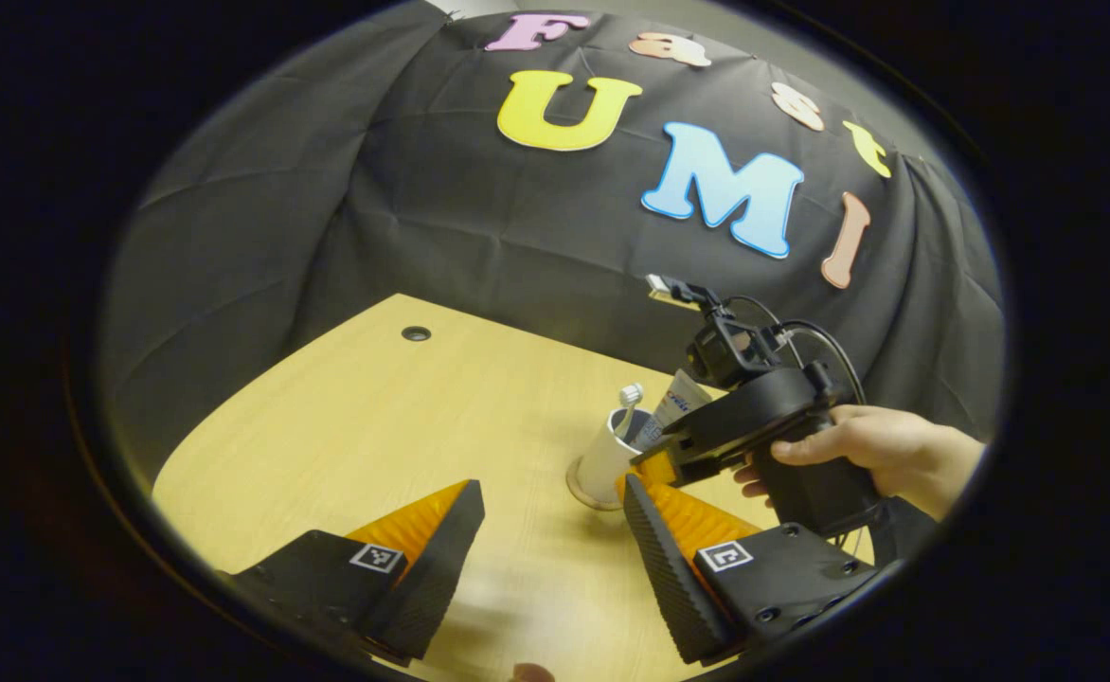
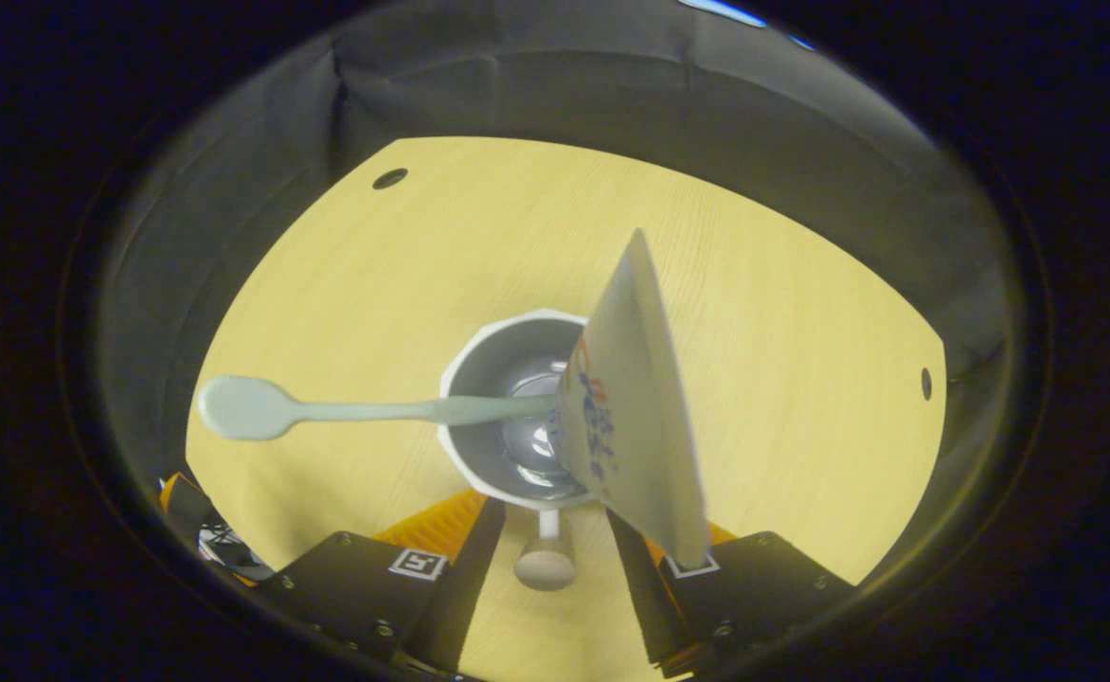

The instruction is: Put the toothbrush and toothpaste on the desktop into the cup, then pick up the cup and place it on the coaster on the desktop.

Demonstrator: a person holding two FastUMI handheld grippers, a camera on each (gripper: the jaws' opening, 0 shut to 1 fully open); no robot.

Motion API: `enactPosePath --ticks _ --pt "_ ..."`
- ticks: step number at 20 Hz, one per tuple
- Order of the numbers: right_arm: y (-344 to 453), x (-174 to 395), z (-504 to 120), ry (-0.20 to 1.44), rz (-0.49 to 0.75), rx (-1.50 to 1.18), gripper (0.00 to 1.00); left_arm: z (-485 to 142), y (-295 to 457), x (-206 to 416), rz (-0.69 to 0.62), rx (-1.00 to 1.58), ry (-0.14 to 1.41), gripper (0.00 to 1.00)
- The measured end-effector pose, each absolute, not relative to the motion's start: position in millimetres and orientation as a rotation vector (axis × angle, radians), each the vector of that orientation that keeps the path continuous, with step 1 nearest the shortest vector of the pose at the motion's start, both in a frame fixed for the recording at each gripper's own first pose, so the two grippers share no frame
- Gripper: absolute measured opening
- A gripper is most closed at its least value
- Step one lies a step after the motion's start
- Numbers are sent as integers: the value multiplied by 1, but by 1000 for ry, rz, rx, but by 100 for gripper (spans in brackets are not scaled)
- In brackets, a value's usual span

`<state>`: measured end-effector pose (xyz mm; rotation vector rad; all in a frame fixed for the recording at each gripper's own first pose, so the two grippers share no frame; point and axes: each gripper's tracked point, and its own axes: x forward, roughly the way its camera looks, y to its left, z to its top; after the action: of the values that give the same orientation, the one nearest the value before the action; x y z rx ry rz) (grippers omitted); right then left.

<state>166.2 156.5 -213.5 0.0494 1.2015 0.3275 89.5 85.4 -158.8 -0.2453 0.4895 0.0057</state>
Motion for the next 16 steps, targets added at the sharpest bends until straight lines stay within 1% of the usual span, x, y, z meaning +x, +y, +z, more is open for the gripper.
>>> enactPosePath --ticks 2,3,9,12,16 --pt "149 163 -203 1176 327 53 72 -158 79 91 -2 -243 491 97" --pt "145 162 -196 1157 326 58 76 -158 76 92 -7 -240 491 97" --pt "108 155 -145 1027 282 151 76 -146 47 101 -57 -195 475 97" --pt "76 144 -127 951 207 173 76 -132 31 108 -77 -183 443 97" --pt "23 128 -95 770 78 132 76 -105 7 124 -120 -150 377 96"
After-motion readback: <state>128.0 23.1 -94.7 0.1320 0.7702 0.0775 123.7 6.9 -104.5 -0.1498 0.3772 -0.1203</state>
